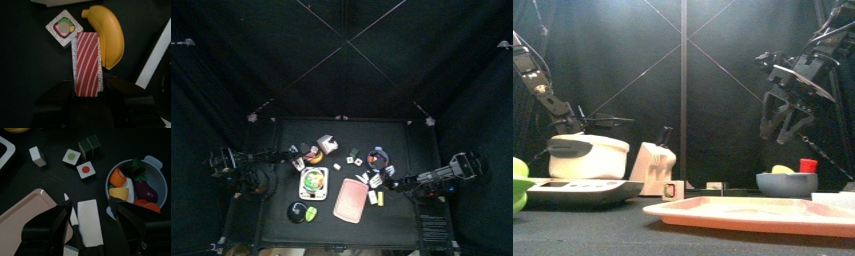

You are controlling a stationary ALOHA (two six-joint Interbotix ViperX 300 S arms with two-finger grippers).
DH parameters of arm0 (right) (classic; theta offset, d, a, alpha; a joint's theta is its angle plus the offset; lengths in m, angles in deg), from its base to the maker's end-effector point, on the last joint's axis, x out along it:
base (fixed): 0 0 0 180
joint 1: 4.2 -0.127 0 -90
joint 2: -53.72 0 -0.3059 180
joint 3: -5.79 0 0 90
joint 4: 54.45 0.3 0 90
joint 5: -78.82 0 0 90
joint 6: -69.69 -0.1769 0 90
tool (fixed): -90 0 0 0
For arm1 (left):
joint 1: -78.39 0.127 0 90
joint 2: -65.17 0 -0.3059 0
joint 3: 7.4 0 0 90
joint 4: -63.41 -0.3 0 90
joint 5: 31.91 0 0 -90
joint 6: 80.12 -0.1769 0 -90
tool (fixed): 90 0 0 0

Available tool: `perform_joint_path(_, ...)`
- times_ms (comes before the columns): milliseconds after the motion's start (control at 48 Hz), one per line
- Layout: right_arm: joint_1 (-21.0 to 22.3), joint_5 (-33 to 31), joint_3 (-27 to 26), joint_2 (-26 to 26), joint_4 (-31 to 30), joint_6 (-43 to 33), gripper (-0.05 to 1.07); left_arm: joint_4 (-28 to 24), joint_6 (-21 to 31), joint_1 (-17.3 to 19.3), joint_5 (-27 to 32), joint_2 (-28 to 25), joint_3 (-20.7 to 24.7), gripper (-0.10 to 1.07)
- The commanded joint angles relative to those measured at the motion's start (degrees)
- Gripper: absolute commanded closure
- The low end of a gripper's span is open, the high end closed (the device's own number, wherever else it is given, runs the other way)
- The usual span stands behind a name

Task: Grab salmon sushi

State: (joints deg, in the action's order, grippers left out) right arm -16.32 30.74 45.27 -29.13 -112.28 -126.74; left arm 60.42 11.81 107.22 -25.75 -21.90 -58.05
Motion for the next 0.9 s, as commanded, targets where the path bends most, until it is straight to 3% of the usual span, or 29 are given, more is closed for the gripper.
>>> perform_joint_path(0, 0.2, 0.1, -0.4, 0.8, -0.9, -0.2, 0.11, 0.1, 0.0, -0.1, 2.3, 4.0, 1.4, 0.42)
perform_joint_path(167, 0.4, -0.2, 0.1, 0.5, -1.4, -0.1, 0.11, 1.4, 0.2, -1.1, 5.6, 10.6, 0.7, 0.42)
perform_joint_path(458, 0.4, 0.0, 0.4, 0.8, -1.7, 0.0, 0.11, 1.9, 0.0, -4.1, 5.5, 19.1, -1.7, 0.42)
perform_joint_path(667, 0.2, 0.0, -0.1, 0.7, -2.9, 0.4, 0.11, 2.7, 0.0, -9.7, 5.1, 22.6, -1.5, 0.42)
perform_joint_path(875, -1.4, 0.6, -1.5, 1.3, -11.4, 5.9, 0.11, 4.0, 0.0, -18.1, -1.8, 22.8, -0.2, 0.43)
